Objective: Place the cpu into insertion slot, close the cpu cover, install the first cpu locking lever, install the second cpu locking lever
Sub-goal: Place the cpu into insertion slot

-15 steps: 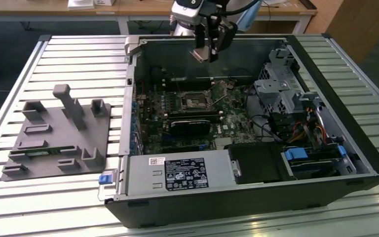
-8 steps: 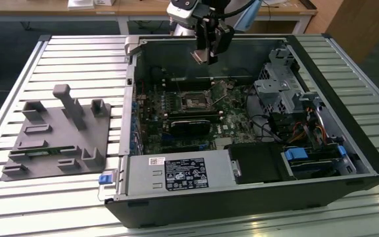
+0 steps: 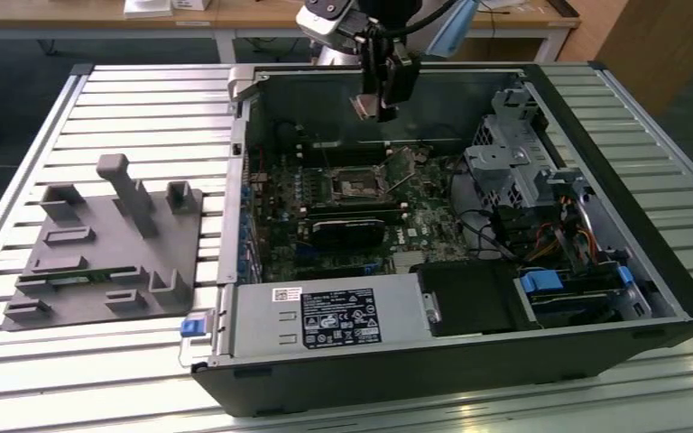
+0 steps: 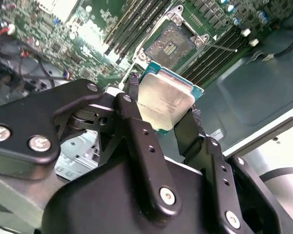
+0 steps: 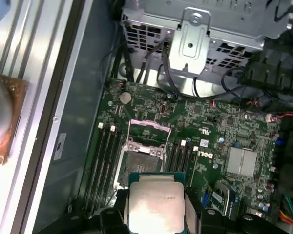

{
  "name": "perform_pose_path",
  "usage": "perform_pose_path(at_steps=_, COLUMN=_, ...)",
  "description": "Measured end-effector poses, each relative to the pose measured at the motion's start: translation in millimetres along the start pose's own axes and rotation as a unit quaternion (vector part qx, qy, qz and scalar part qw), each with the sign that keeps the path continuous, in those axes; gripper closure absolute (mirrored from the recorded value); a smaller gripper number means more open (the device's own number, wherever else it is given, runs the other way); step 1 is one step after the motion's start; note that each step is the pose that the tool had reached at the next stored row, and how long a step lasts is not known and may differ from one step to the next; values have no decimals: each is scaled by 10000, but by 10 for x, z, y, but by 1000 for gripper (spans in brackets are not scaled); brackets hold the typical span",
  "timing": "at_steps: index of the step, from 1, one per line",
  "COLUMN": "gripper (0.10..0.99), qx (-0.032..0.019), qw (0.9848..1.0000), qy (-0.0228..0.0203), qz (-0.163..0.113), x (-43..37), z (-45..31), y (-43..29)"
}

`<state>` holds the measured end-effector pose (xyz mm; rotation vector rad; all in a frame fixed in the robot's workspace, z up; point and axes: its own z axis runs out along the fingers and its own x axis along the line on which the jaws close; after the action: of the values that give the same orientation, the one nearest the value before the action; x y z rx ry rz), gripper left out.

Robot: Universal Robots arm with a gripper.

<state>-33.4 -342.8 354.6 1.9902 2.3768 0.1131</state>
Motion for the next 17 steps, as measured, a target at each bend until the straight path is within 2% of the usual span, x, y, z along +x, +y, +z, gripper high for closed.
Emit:
perform_pose_path(at_steps=6, gripper=545, qx=-5, qw=9992, qy=-45, qz=390, x=0, z=54, y=-8)
perform_pose_path(at_steps=10, gripper=545, qx=-4, qw=9991, qy=-62, qz=427, x=-1, z=115, y=-15)
perform_pose_path(at_steps=14, gripper=545, qx=4, qw=9990, qy=-119, qz=423, x=-2, z=159, y=-19)
perform_pose_path(at_steps=17, gripper=545, qx=6, qw=9990, qy=-131, qz=422, x=-2, z=191, y=-21)
